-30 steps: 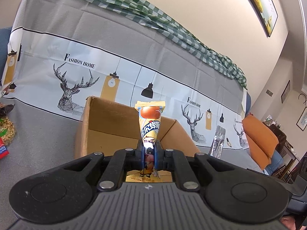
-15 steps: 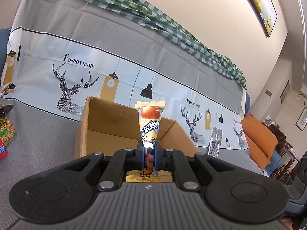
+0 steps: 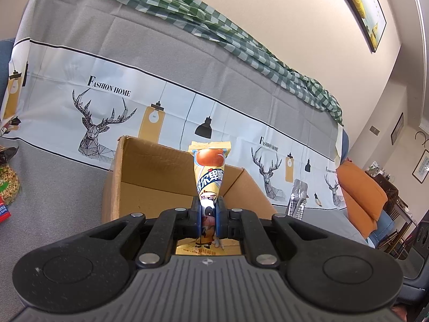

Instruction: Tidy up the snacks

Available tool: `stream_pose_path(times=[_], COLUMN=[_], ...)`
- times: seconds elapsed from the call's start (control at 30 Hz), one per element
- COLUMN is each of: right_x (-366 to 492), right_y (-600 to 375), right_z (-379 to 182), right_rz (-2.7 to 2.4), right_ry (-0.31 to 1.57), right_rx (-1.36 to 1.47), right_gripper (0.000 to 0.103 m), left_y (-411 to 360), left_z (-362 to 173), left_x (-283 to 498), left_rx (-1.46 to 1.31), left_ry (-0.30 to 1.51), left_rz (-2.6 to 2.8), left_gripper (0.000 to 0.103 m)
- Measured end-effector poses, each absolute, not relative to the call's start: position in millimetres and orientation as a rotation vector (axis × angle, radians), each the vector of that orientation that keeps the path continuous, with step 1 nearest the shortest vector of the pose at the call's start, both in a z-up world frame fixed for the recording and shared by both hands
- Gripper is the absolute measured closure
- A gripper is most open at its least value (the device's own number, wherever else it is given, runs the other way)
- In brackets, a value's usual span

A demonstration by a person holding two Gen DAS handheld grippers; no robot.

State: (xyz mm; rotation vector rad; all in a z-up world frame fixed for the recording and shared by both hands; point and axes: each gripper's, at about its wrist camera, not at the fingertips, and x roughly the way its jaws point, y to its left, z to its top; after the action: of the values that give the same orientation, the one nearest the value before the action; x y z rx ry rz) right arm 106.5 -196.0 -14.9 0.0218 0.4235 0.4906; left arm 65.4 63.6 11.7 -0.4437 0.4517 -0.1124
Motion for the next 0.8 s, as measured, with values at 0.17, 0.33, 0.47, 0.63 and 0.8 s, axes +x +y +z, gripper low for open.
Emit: stream_pose_path(times=[0.17, 0.33, 0.47, 0.63, 0.8], right_x=[106.4, 106.0, 105.7, 105.8, 106.6], right_y=[-195.9, -195.8, -195.4, -195.4, -194.9], right_z=[-14.8, -14.5, -14.7, -14.8, -15.1], right_rz=[0.490, 0.490, 0.488, 0.490, 0.495], right_ry=[0.423, 0.424, 0.424, 0.424, 0.425], right_rx=[0.022, 0.021, 0.022, 0.021, 0.019], right_gripper=[0.081, 0.081, 0.081, 0.081, 0.081], left_y=[63.2, 62.5, 62.1, 61.9, 62.5], left_z=[12.1, 13.4, 14.2, 14.8, 14.9], left_x=[65.2, 64.5, 64.5, 64.9, 65.0], left_rx=[-0.444, -0.443, -0.444, -0.445, -0.453], left_ry=[0.451, 0.449, 0.447, 0.447, 0.446], left_rz=[-0.113, -0.117, -0.120, -0.123, -0.145], left_gripper=[0.094, 0.094, 0.094, 0.094, 0.093])
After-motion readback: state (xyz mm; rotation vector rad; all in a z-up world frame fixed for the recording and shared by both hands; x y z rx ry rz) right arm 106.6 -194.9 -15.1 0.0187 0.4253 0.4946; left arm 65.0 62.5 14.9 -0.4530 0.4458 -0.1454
